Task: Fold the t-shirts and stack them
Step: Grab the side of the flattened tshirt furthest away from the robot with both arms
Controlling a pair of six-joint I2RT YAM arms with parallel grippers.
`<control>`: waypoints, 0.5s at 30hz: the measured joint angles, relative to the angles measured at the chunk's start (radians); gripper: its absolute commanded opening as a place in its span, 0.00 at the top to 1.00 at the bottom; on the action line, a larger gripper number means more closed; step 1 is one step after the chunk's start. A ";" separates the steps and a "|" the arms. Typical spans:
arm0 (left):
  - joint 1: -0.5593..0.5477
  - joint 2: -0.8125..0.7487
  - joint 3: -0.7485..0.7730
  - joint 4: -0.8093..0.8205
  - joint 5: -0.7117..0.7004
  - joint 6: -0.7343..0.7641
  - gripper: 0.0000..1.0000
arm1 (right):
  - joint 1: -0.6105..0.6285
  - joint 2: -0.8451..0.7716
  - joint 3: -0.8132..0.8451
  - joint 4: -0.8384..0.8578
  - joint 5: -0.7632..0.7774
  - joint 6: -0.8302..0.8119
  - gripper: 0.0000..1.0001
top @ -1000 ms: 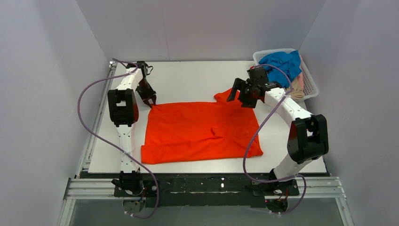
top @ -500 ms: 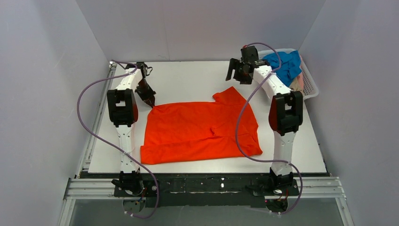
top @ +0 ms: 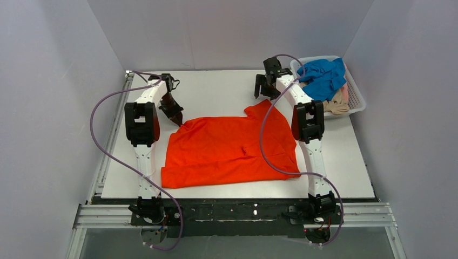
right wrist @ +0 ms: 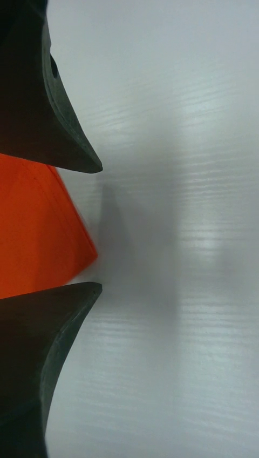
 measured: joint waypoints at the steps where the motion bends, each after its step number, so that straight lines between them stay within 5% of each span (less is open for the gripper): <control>1: -0.003 -0.001 -0.001 0.000 0.003 0.001 1.00 | 0.007 -0.002 -0.006 0.001 0.013 -0.011 0.29; 6: -0.011 -0.010 0.000 -0.006 0.007 0.022 1.00 | 0.035 -0.021 -0.039 -0.016 0.041 -0.052 0.50; 10: -0.012 -0.027 0.000 -0.018 0.007 0.036 1.00 | 0.050 -0.053 -0.099 -0.024 0.072 -0.069 0.97; 15: -0.012 -0.059 -0.003 -0.019 0.008 0.048 1.00 | 0.056 -0.058 -0.105 -0.027 0.083 -0.062 0.99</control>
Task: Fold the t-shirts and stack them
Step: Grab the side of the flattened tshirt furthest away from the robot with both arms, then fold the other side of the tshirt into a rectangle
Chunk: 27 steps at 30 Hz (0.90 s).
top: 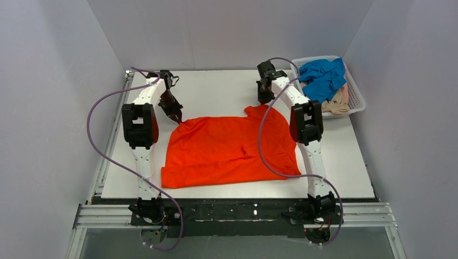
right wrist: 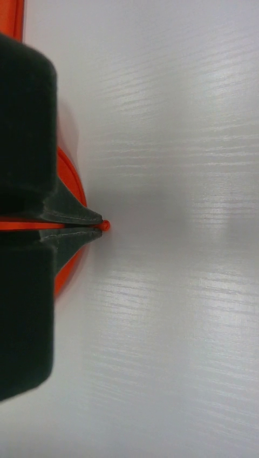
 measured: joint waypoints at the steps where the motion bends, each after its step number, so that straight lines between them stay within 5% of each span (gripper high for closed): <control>1: 0.000 -0.008 -0.005 0.001 0.002 0.002 1.00 | 0.000 -0.001 0.001 -0.001 0.001 -0.001 0.99; 7: 0.000 -0.069 -0.063 0.004 0.015 0.014 1.00 | 0.001 -0.080 -0.093 -0.006 -0.001 -0.025 0.99; 19: -0.020 -0.425 -0.428 0.094 0.040 0.017 1.00 | 0.033 -0.657 -0.674 0.068 -0.024 -0.019 0.99; 27: -0.032 -0.617 -0.602 0.148 0.038 0.031 1.00 | 0.047 -0.921 -0.916 0.082 -0.029 -0.004 0.99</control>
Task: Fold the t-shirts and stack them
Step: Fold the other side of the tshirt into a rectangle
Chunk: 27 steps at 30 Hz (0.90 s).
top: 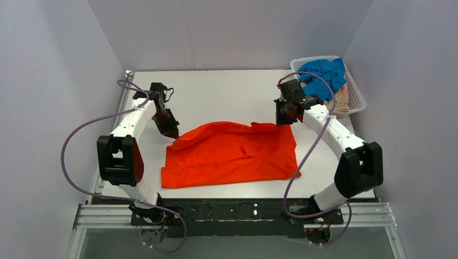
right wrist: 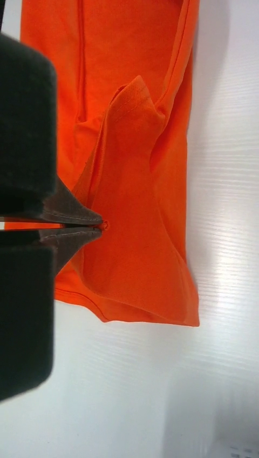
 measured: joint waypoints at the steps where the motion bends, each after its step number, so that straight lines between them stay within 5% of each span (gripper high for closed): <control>1: 0.000 -0.011 -0.015 0.002 -0.003 0.005 1.00 | 0.000 -0.027 -0.022 0.000 -0.002 0.002 0.99; 13: 0.000 -0.058 -0.076 0.078 -0.047 0.192 1.00 | 0.000 -0.203 -0.191 -0.002 -0.090 0.009 0.99; 22: 0.000 0.067 0.138 0.117 -0.044 0.293 1.00 | 0.000 -0.210 -0.205 -0.004 -0.105 0.008 0.99; 27: 0.000 0.023 0.018 0.176 -0.010 0.294 1.00 | 0.000 -0.219 -0.210 -0.002 -0.131 0.008 0.99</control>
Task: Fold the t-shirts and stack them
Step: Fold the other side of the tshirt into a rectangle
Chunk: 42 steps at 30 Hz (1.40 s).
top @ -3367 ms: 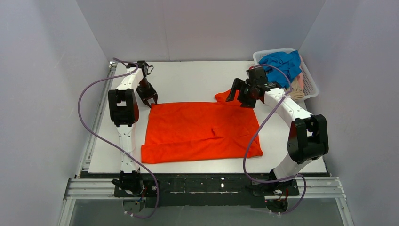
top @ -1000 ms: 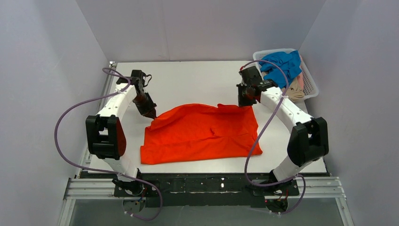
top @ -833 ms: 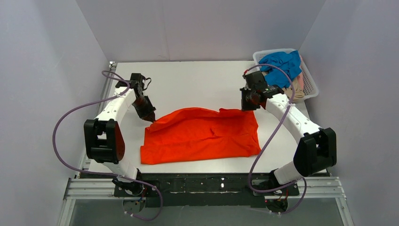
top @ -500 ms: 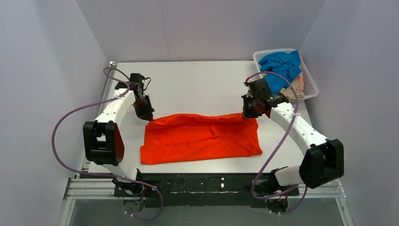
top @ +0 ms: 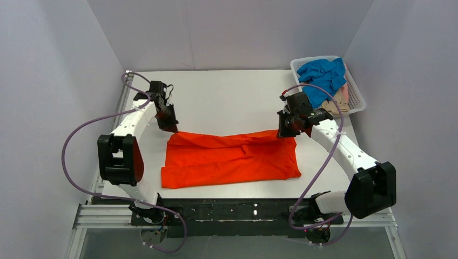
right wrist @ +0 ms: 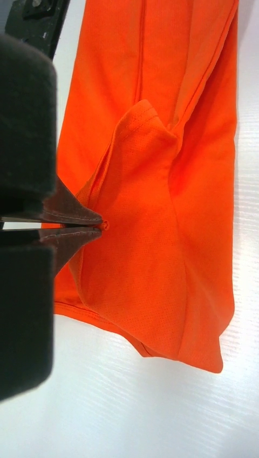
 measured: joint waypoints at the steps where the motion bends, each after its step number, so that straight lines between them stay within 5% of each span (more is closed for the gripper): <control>1: 0.000 -0.026 -0.053 0.017 0.005 -0.002 1.00 | 0.000 -0.008 -0.006 0.000 -0.006 0.000 0.99; 8: 0.000 -0.214 -0.346 0.096 0.002 -0.038 1.00 | 0.000 -0.082 -0.076 -0.009 -0.019 0.000 0.99; 17: 0.000 -0.360 -0.528 0.198 -0.005 -0.112 0.99 | 0.000 -0.102 -0.209 -0.008 -0.021 0.021 0.99; 20: 0.000 -0.367 -0.577 0.209 -0.022 -0.130 0.84 | 0.000 -0.102 -0.232 -0.006 -0.017 0.031 0.99; 22: 0.000 -0.372 -0.595 0.208 -0.034 -0.142 0.76 | 0.000 -0.102 -0.239 -0.006 -0.017 0.040 0.88; 25: 0.000 -0.374 -0.597 0.200 -0.072 -0.166 0.78 | 0.000 -0.098 -0.242 -0.006 -0.014 0.063 0.65; 28: 0.000 -0.379 -0.584 0.151 -0.150 -0.188 0.65 | 0.000 -0.092 -0.242 -0.021 0.013 0.092 0.60; 29: 0.000 -0.383 -0.574 0.127 -0.181 -0.197 0.57 | 0.000 -0.092 -0.242 -0.032 0.027 0.102 0.57; 31: 0.001 -0.398 -0.542 0.069 -0.247 -0.217 0.09 | 0.000 -0.097 -0.242 -0.060 0.055 0.127 0.51; 32: 0.001 -0.408 -0.523 0.043 -0.275 -0.218 0.03 | 0.000 -0.104 -0.242 -0.080 0.068 0.138 0.46; 35: 0.002 -0.430 -0.432 -0.052 -0.331 -0.245 0.02 | 0.000 -0.144 -0.242 -0.137 0.101 0.175 0.22; 42: 0.003 -0.458 -0.290 -0.122 -0.224 -0.304 0.02 | 0.000 -0.252 -0.240 -0.173 0.085 0.238 0.15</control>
